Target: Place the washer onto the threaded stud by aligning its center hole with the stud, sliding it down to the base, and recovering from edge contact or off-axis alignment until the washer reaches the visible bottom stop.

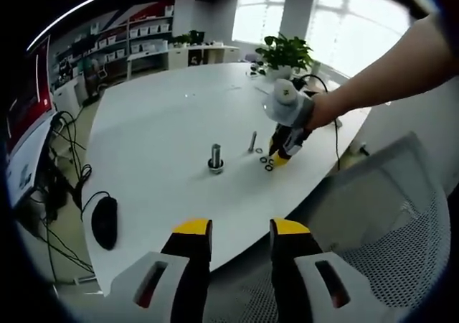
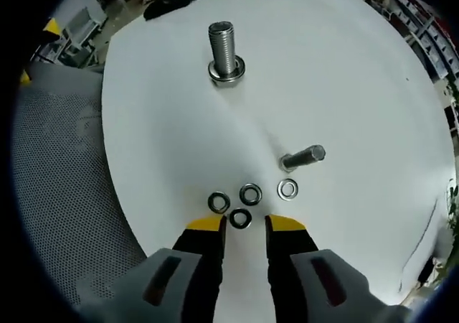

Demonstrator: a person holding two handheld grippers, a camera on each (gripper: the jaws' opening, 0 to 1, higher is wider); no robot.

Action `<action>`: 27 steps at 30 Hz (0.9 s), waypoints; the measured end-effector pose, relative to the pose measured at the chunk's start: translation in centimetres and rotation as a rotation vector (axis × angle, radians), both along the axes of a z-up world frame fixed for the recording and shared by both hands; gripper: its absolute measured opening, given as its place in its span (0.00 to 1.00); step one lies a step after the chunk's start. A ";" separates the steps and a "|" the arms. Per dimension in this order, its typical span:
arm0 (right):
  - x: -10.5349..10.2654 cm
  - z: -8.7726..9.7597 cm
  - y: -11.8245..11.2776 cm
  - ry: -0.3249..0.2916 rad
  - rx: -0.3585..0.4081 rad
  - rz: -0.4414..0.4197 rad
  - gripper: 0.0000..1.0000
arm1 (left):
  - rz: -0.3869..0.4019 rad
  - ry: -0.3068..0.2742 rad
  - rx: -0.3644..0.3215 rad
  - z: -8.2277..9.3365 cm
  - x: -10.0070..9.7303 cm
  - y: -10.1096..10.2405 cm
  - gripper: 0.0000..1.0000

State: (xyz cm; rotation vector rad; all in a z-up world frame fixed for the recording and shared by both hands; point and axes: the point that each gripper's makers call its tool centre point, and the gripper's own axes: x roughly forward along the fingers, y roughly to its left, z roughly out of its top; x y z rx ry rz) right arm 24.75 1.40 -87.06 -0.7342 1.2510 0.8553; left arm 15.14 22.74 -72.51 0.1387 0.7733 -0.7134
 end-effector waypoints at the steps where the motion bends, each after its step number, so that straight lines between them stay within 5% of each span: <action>1: 0.0 0.0 0.1 0.001 -0.003 -0.002 0.20 | 0.001 -0.001 0.000 0.0 0.0 0.0 0.30; 13: -0.1 -0.1 0.1 0.048 -0.092 0.080 0.16 | 0.003 0.003 0.007 -0.1 0.0 0.1 0.29; 27: -0.2 0.1 -0.1 -0.002 -0.041 -0.036 0.15 | 0.004 -0.003 0.004 0.0 0.1 0.1 0.29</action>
